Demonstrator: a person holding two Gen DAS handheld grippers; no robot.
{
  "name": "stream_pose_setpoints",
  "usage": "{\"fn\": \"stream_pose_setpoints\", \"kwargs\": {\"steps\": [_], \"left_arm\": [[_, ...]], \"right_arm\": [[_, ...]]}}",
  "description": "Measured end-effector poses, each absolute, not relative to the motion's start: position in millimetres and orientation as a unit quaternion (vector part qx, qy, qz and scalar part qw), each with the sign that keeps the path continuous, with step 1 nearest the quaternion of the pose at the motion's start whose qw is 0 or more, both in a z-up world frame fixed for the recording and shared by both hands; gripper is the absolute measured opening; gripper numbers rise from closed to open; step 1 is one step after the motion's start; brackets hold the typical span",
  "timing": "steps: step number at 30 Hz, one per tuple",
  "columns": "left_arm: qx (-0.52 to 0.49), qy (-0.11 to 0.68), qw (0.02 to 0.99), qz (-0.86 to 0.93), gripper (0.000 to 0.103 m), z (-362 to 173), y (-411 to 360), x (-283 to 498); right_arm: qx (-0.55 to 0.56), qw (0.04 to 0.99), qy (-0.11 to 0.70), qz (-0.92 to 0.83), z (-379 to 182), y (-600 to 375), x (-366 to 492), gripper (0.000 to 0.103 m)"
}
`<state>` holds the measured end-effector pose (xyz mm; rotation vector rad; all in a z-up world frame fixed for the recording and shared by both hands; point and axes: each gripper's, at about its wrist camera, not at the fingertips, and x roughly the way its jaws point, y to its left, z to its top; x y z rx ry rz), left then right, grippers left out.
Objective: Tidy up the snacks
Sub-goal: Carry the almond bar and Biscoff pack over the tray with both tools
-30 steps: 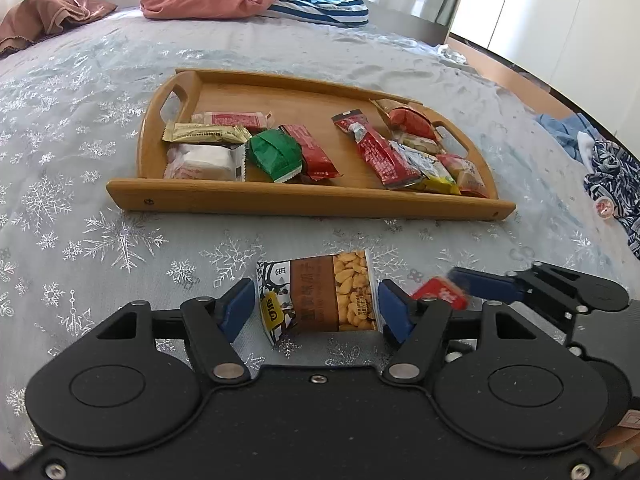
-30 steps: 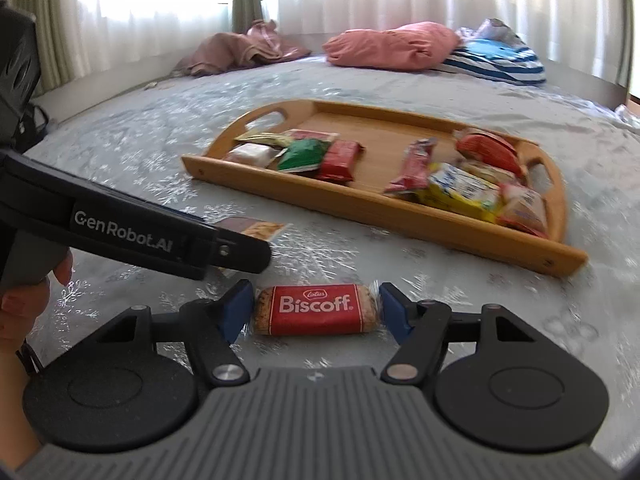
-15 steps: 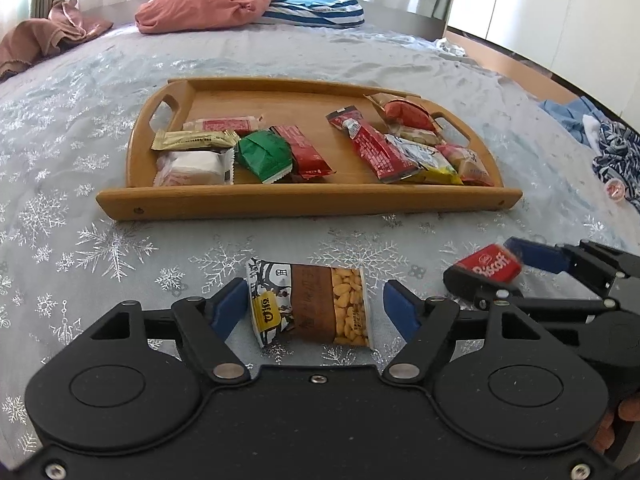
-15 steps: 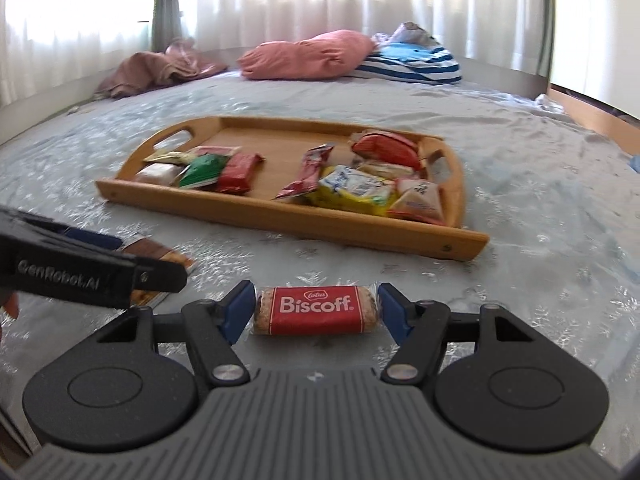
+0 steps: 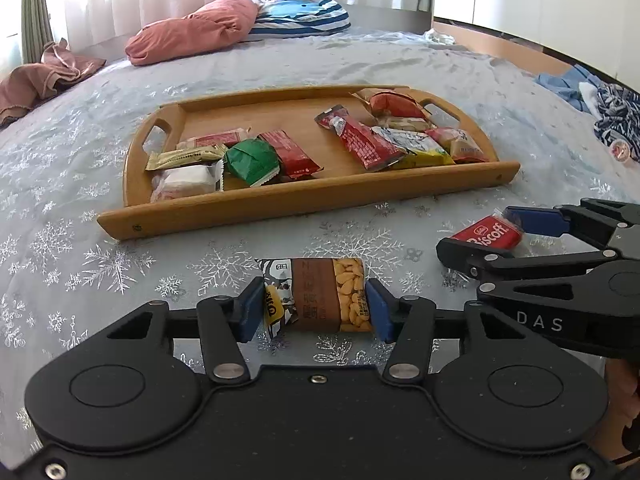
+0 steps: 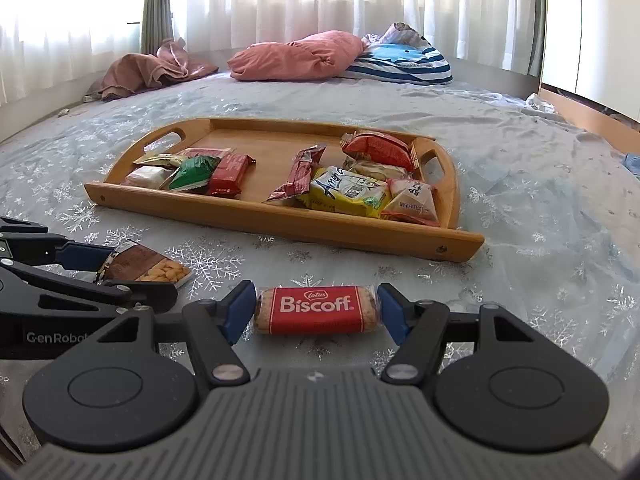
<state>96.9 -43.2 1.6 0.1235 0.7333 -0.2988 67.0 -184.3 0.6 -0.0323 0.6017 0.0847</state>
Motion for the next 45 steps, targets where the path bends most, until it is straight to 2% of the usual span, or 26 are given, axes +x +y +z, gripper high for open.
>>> {"fn": "stream_pose_setpoints", "kwargs": {"steps": [29, 45], "left_arm": [[0.022, 0.325, 0.935, -0.139, 0.050, 49.9, -22.0, 108.9], [0.006, 0.302, 0.944, -0.135, 0.050, 87.6, -7.7, 166.4]], "right_arm": [[0.010, 0.959, 0.281, 0.046, 34.4, -188.0, 83.3, 0.070], [0.037, 0.958, 0.276, 0.066, 72.9, -187.6, 136.3, 0.070]]}}
